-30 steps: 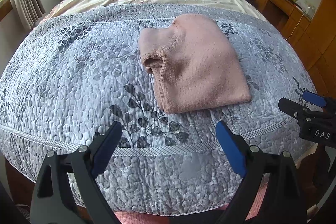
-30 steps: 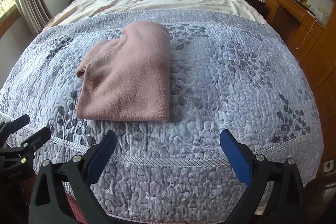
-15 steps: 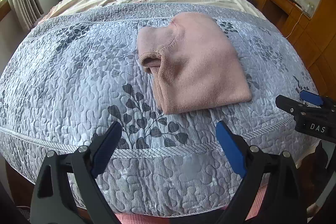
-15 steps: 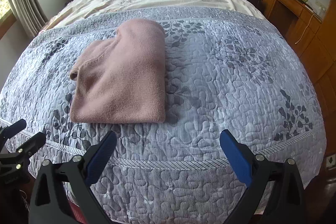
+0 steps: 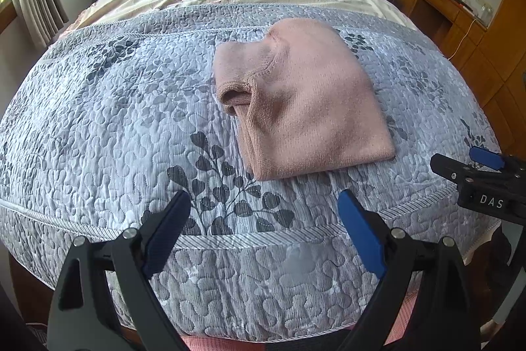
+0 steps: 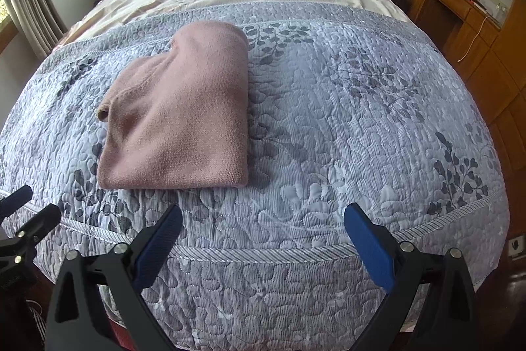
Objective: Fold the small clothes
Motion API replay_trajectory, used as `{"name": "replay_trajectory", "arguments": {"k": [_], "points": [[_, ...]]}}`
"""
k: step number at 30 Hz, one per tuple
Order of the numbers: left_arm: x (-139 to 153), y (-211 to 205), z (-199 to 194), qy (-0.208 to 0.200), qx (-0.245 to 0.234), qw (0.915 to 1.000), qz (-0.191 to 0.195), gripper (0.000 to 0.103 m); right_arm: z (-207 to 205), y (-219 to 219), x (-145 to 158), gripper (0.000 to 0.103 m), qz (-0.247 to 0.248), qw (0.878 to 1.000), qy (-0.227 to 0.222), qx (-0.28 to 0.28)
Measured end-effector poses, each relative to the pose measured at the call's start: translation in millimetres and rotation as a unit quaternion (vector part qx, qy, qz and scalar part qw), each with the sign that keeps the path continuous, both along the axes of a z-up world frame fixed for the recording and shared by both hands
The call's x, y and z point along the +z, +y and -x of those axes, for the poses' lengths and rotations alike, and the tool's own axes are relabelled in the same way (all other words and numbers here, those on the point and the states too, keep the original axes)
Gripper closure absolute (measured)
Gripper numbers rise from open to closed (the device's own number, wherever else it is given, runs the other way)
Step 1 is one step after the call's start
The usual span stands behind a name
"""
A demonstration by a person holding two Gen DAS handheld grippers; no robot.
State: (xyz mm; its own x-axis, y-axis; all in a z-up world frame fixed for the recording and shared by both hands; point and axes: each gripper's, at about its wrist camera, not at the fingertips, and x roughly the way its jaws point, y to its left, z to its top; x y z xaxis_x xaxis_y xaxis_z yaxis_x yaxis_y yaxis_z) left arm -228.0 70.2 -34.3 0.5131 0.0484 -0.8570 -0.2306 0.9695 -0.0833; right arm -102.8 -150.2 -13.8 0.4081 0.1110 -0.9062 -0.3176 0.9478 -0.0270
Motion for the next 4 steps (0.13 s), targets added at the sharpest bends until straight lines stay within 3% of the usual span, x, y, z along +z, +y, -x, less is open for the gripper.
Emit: {"name": "replay_trajectory", "arguments": {"k": [4], "points": [[1.2,-0.6,-0.1,-0.002,-0.001,1.0,-0.002,0.013,-0.7,0.4,-0.3,0.004,0.001,1.0,-0.003,0.001]]}}
